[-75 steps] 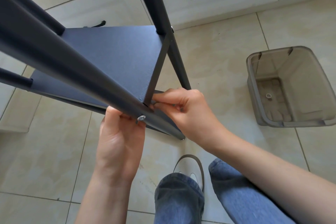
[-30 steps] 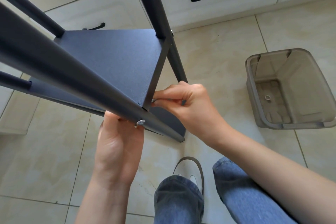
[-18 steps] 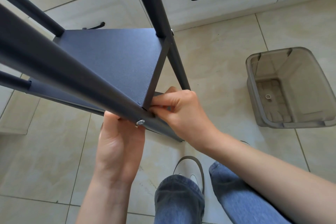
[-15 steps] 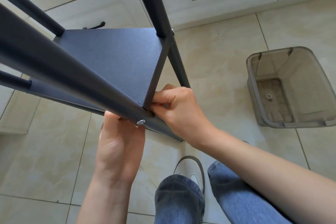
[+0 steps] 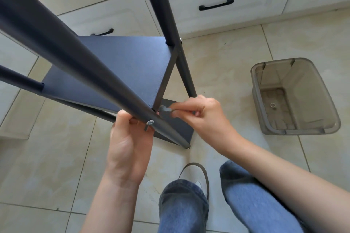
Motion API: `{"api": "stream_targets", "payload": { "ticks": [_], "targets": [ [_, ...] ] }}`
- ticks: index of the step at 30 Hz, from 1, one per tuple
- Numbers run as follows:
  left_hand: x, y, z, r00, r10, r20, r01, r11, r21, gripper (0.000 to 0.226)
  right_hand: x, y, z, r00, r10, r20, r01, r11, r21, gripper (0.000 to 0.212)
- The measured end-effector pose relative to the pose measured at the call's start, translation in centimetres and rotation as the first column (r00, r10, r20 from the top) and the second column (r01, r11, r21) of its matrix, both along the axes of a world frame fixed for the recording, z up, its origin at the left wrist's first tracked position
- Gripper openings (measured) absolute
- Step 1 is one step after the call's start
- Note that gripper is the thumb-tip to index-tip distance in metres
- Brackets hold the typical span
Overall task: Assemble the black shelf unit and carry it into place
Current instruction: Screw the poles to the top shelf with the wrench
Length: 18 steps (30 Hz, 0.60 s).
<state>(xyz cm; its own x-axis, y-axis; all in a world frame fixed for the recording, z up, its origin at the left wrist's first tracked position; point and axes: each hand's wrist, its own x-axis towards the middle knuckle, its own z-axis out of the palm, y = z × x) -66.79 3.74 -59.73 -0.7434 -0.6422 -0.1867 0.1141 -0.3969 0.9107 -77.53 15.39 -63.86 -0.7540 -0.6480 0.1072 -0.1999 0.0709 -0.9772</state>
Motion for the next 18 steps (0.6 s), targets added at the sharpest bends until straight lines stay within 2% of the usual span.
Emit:
{"api": "stream_targets", "payload": {
  "ticks": [2, 5, 9, 11, 15, 16, 18],
  "targets": [
    [0.1, 0.0, 0.1, 1.000, 0.010, -0.011, -0.009, 0.999, 0.042, 0.020, -0.1, 1.8, 0.6, 1.000, -0.025, 0.002, 0.025, 0.999, 0.029, 0.016],
    [0.3, 0.2, 0.0, 0.996, 0.065, 0.053, -0.068, 0.996, 0.050, 0.039, 0.0, 4.8, 1.4, 0.996, -0.062, 0.058, 0.058, 0.995, 0.083, 0.016],
    [0.5, 1.0, 1.0, 0.989, 0.100, 0.110, -0.106, 0.993, 0.046, 0.019, -0.4, 8.5, 1.1, 0.976, -0.159, 0.150, 0.129, 0.972, 0.195, 0.011],
    [0.6, 1.3, 1.3, 0.985, 0.105, 0.134, -0.109, 0.994, 0.021, 0.022, -1.0, 10.5, 0.1, 0.947, -0.226, 0.227, 0.164, 0.951, 0.261, 0.014],
    [0.7, 1.7, 2.0, 0.980, 0.116, 0.164, -0.117, 0.993, -0.004, 0.030, -3.8, 14.2, -2.6, 0.808, -0.472, 0.352, 0.307, 0.848, 0.432, 0.018],
    [0.7, 1.7, 2.1, 0.978, 0.122, 0.170, -0.122, 0.992, -0.008, 0.031, -4.8, 15.0, -3.2, 0.775, -0.535, 0.337, 0.348, 0.806, 0.479, 0.021],
    [0.7, 1.8, 2.1, 0.977, 0.119, 0.180, -0.116, 0.993, -0.025, 0.033, -6.6, 16.3, -4.5, 0.779, -0.591, 0.208, 0.380, 0.710, 0.592, 0.028]
  ]
}}
